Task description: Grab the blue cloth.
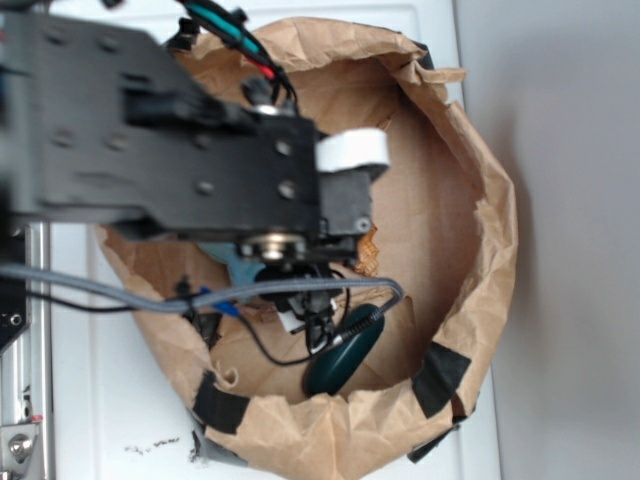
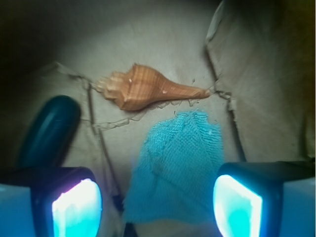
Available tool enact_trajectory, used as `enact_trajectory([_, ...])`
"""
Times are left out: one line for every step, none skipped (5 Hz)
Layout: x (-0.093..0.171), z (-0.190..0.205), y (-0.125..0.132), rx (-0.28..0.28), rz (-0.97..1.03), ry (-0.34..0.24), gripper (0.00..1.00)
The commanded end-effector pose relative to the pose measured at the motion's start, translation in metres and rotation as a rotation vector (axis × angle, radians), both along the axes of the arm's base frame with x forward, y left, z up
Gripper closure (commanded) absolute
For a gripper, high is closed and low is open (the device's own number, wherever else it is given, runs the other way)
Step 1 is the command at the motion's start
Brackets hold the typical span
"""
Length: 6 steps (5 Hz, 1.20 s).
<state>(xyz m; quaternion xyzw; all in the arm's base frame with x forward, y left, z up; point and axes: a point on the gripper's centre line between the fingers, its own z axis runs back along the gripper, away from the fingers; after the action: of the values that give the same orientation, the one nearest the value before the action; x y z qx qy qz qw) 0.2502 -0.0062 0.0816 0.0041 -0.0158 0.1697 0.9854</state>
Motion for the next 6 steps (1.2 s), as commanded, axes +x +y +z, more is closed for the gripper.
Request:
enact_trajectory([0.001, -0.011, 0.010, 0.011, -0.062, -0.015, 0.00])
enact_trajectory([-0.003, -0.018, 0.013, 0.014, -0.113, -0.014, 0.00])
enact_trajectory([-0.010, -0.027, 0.014, 0.019, -0.170, 0.006, 0.00])
enact_trajectory([-0.020, -0.041, 0.014, 0.032, -0.206, 0.000, 0.00])
enact_trajectory([-0.019, -0.051, 0.012, 0.041, -0.188, -0.014, 0.00])
enact_trajectory([-0.013, -0.057, 0.014, 0.041, -0.168, -0.008, 0.00])
